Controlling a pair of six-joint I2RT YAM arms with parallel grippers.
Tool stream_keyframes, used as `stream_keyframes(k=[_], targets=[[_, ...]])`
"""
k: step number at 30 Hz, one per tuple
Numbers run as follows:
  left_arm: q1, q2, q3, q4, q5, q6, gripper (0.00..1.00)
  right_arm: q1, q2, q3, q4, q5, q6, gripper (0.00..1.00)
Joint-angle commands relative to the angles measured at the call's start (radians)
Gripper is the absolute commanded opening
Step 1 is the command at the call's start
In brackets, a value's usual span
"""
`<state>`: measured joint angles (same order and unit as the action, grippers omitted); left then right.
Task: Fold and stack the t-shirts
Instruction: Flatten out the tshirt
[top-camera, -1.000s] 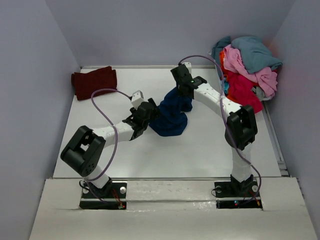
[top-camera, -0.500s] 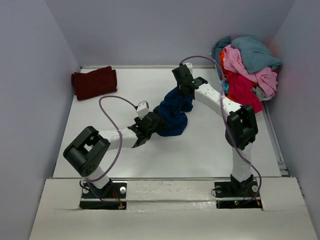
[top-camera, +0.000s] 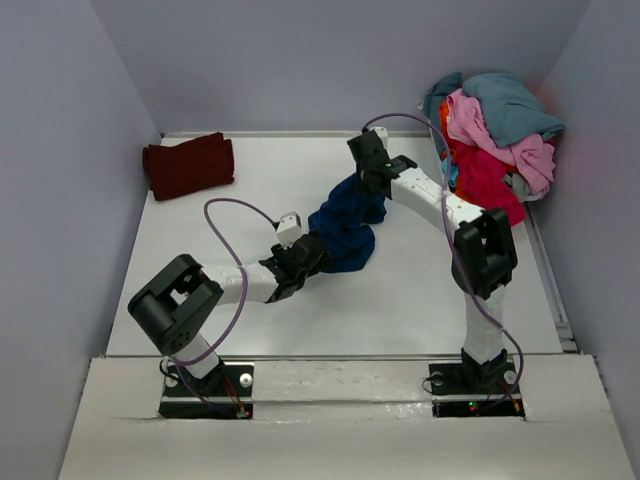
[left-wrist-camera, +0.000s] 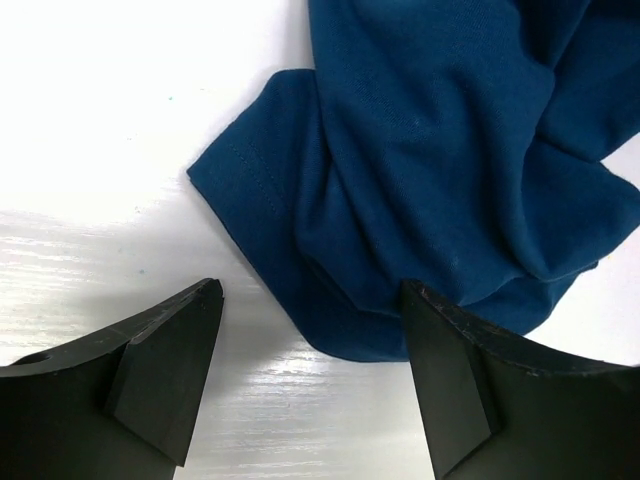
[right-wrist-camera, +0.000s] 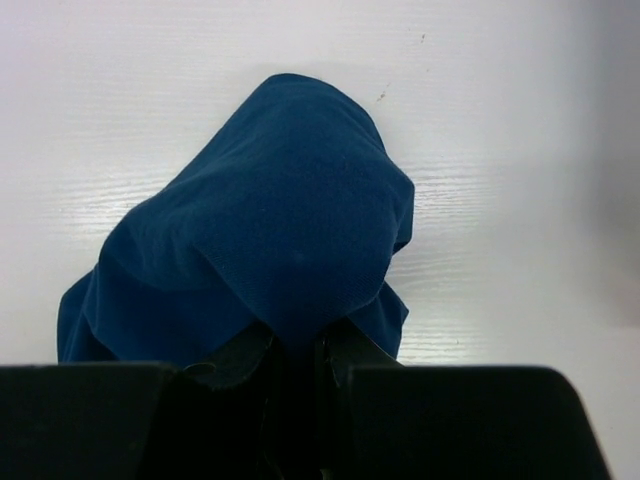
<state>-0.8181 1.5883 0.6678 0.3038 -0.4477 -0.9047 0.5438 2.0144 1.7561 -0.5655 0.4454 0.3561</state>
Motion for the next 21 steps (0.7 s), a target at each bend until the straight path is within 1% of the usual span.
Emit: stream_keyframes(k=[1,8,12,14,16,17,18,19,20,21], targets=[[-0.006,0.021,0.016,0.02,-0.028,0.0,0.84,-0.004,-0.059,-0.015,0.053,-0.013,0.018,0.07],[-0.006,0.185,0.142,0.046,0.009,0.052,0.83,-0.004,-0.089,-0.047,0.064,-0.008,0.012,0.07],[-0.006,0.229,0.191,0.063,0.027,0.066,0.82,-0.004,-0.101,-0.061,0.065,-0.007,0.009,0.07],[-0.006,0.233,0.197,0.061,0.024,0.066,0.8,-0.004,-0.103,-0.063,0.067,-0.008,0.007,0.07],[-0.006,0.225,0.187,0.072,0.023,0.069,0.73,-0.004,-0.102,-0.064,0.067,-0.01,0.007,0.07],[-0.006,0.217,0.179,0.073,0.02,0.067,0.71,-0.004,-0.102,-0.066,0.069,-0.011,0.007,0.07],[-0.006,0.214,0.173,0.074,0.017,0.067,0.6,-0.004,-0.097,-0.066,0.069,-0.011,0.007,0.07],[-0.006,0.208,0.168,0.072,0.014,0.064,0.53,-0.004,-0.094,-0.061,0.069,-0.013,0.007,0.07],[-0.006,0.202,0.162,0.075,0.014,0.059,0.41,-0.004,-0.091,-0.058,0.067,-0.014,0.009,0.07],[-0.006,0.197,0.155,0.08,0.014,0.058,0.4,-0.004,-0.089,-0.056,0.065,-0.014,0.009,0.07]])
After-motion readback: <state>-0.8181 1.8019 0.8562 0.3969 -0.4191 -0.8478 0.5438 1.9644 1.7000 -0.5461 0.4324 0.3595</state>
